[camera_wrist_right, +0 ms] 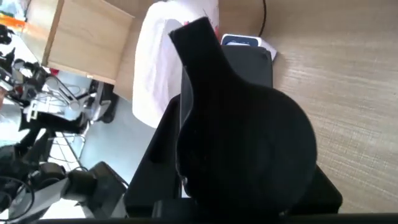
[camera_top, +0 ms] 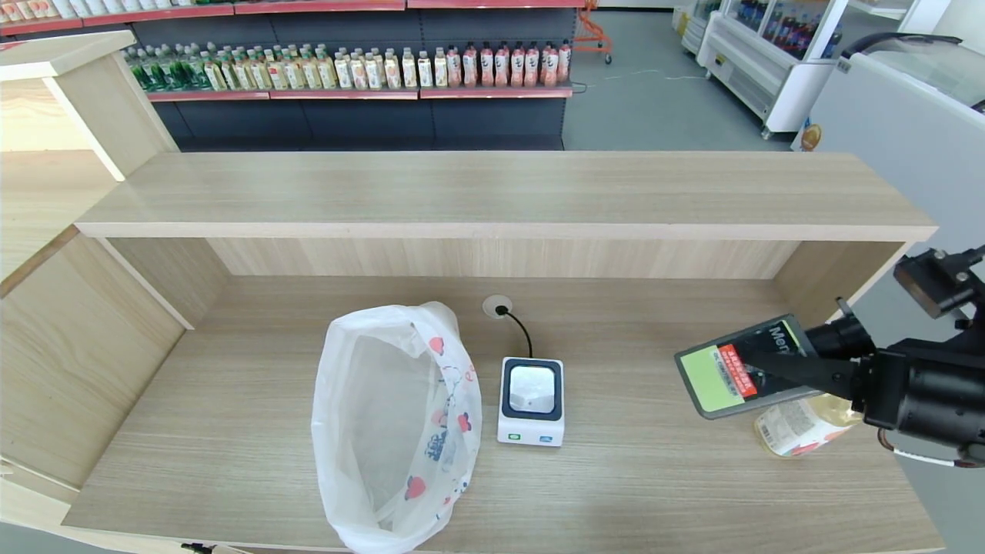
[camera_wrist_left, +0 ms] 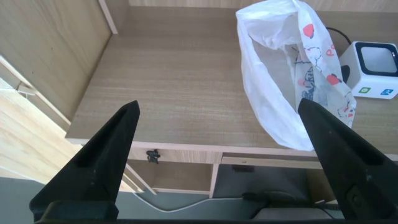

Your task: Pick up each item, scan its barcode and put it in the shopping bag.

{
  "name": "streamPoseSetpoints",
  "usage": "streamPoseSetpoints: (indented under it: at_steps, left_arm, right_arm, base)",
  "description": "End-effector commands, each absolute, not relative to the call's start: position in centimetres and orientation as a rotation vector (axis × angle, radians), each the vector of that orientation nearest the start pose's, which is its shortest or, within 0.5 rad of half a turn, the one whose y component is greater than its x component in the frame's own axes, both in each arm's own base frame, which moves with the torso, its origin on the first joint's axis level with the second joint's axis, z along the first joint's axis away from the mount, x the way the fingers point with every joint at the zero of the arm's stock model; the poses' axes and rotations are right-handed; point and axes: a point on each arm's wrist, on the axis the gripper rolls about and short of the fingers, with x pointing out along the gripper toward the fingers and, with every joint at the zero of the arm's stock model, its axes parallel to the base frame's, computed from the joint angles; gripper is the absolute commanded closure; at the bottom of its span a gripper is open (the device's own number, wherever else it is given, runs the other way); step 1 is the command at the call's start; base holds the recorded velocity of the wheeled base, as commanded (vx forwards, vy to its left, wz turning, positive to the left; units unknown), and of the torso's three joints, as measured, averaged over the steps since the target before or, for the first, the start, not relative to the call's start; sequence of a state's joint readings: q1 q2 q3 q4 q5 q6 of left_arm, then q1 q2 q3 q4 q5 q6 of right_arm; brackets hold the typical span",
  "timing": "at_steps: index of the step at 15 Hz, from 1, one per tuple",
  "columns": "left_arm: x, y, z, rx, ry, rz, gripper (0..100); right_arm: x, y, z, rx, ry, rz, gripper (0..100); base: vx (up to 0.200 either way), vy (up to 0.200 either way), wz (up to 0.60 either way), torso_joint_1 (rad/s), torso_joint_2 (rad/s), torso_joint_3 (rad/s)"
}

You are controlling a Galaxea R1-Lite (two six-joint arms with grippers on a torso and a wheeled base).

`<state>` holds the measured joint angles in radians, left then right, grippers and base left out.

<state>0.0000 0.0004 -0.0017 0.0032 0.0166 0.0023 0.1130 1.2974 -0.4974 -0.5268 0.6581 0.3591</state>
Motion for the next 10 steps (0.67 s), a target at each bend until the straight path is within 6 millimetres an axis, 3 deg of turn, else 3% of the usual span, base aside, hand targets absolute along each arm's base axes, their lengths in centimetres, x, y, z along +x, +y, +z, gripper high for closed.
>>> streamPoseSetpoints:
  at_steps: [1,5,10]
  left_arm:
    - [-2.3,0.0,7.6,0.003,0.002,0.017,0]
    - [-2.3,0.0,7.6,0.003,0.002,0.017,0]
    - [-2.3,0.0,7.6,0.003,0.002,0.017,0]
  right_arm:
    - [20.3,4.1,17.5,0.468,0.5,0.689,100]
    - [22.0,4.4,15.9,0.48,0.568,0.668,100]
    - [22.3,4.8,15.9,0.475,0.573,0.683,100]
  base:
    - [0.0,0.0,0.0,0.0,0.0,0.0]
    - [0.0,0.0,0.0,0.0,0.0,0.0]
    - [0.0,0.0,0.0,0.0,0.0,0.0]
